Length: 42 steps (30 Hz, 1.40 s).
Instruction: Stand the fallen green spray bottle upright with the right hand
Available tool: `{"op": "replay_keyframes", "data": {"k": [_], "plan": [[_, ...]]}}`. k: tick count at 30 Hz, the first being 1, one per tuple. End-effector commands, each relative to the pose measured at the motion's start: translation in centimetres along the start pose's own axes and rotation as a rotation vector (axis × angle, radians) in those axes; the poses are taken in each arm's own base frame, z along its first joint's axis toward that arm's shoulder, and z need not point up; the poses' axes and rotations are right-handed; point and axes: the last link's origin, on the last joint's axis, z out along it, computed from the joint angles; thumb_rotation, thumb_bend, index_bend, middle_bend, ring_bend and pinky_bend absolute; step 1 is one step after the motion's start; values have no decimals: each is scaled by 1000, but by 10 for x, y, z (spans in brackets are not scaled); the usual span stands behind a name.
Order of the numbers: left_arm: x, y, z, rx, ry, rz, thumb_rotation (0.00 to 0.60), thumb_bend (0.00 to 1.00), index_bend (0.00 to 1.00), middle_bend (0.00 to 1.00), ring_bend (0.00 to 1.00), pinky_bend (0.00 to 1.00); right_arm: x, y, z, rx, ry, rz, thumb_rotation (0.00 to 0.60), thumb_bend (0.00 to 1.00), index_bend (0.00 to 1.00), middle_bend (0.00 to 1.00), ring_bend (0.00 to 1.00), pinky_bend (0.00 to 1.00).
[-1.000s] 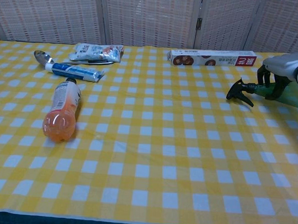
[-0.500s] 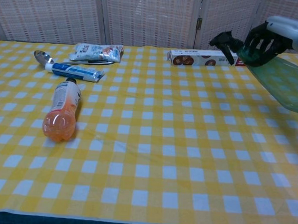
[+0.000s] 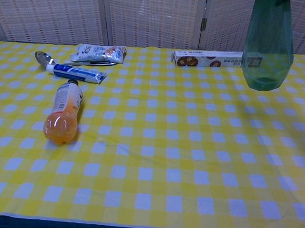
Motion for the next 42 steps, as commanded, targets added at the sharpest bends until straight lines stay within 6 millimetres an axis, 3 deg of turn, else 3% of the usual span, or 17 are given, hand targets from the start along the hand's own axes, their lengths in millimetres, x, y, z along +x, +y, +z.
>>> {"op": "replay_keyframes", "data": {"k": [1, 7, 14, 27, 34, 37, 42], "plan": [[0, 0, 0, 1, 1, 1, 415, 293, 0, 0, 26, 0, 6, 9, -29, 114, 60, 99, 600, 337, 760, 469, 602, 635], [-1, 1, 0, 0, -4, 4, 419, 293, 0, 0, 26, 0, -1, 54, -61, 155, 154, 174, 600, 337, 753, 453, 601, 635], [-3, -1, 2, 8, -16, 6, 415, 293, 0, 0, 26, 0, -15, 93, -65, 88, 187, 265, 600, 337, 748, 441, 600, 635], [-5, -2, 5, 13, -23, 3, 416, 293, 0, 0, 26, 0, -22, 115, -54, 0, 210, 322, 600, 337, 738, 426, 582, 635], [-5, -2, 4, 11, -20, 6, 415, 293, 0, 0, 26, 0, -24, 114, -47, -10, 181, 287, 600, 337, 720, 412, 563, 634], [-5, -2, 4, 11, -22, 7, 417, 293, 0, 0, 26, 0, -23, 113, -48, -7, 168, 275, 600, 338, 620, 360, 523, 597], [-5, -1, 4, 11, -24, 7, 415, 295, 0, 0, 26, 0, -20, 113, -49, -5, 155, 256, 600, 337, 293, 245, 416, 505]]}}
